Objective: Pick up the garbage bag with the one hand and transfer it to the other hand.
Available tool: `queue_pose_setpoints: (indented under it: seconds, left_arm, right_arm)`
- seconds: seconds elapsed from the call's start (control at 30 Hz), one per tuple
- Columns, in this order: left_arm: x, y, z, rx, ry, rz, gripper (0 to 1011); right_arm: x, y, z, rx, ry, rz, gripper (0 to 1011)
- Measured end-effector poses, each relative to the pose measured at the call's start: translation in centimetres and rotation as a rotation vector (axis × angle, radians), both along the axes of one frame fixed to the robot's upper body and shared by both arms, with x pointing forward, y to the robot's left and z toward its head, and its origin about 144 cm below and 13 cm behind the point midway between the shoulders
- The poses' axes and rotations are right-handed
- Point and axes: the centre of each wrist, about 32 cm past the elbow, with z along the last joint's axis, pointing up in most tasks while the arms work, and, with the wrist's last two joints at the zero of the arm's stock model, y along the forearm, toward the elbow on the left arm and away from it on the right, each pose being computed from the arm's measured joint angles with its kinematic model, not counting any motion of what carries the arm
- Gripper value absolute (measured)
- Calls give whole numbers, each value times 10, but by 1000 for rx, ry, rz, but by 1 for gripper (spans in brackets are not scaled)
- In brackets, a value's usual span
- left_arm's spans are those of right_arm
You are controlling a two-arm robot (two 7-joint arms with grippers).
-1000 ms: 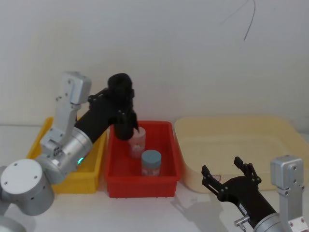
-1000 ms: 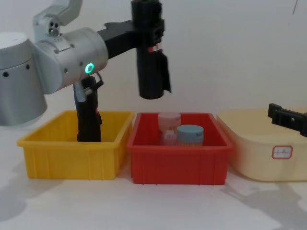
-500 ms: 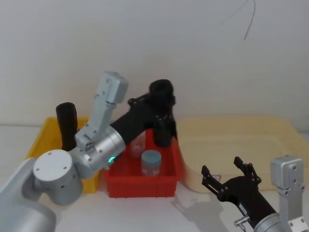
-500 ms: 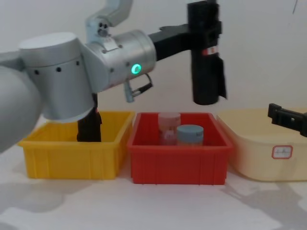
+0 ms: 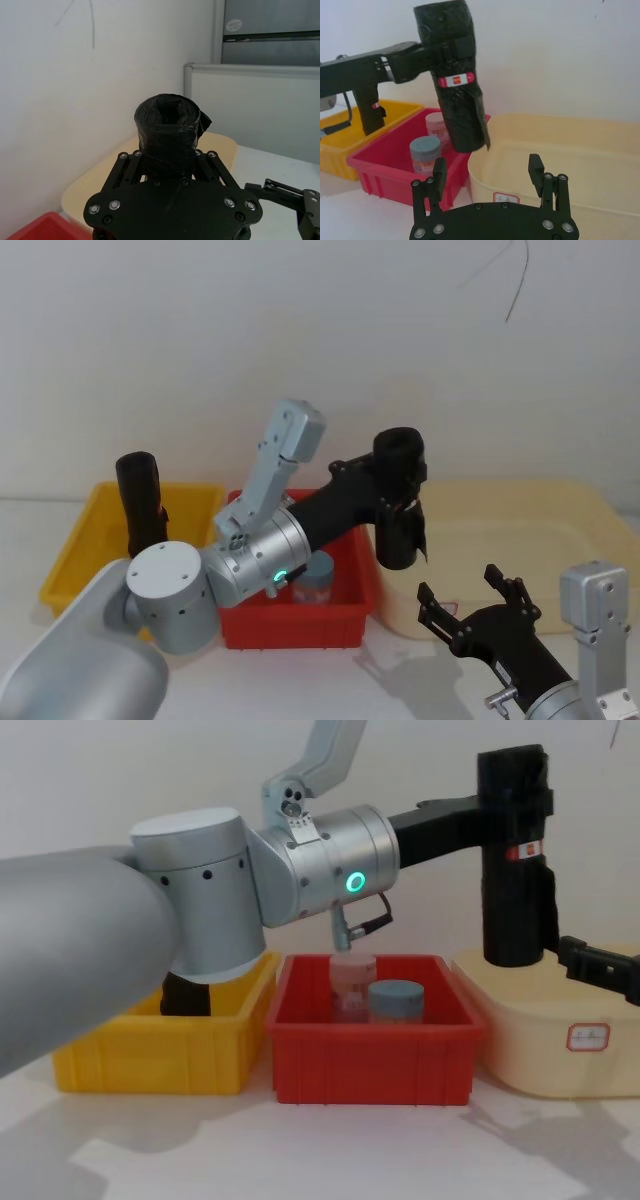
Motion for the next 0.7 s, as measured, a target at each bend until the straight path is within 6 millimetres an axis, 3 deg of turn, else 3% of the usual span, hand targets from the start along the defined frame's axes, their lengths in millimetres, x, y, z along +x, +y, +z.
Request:
queue_pose_setpoints:
  seconds: [0.7]
  left_arm:
    - [6,-14,-3,13,25,-61,355]
  right_arm:
    - [5,5,2,-34,-21,15,1000]
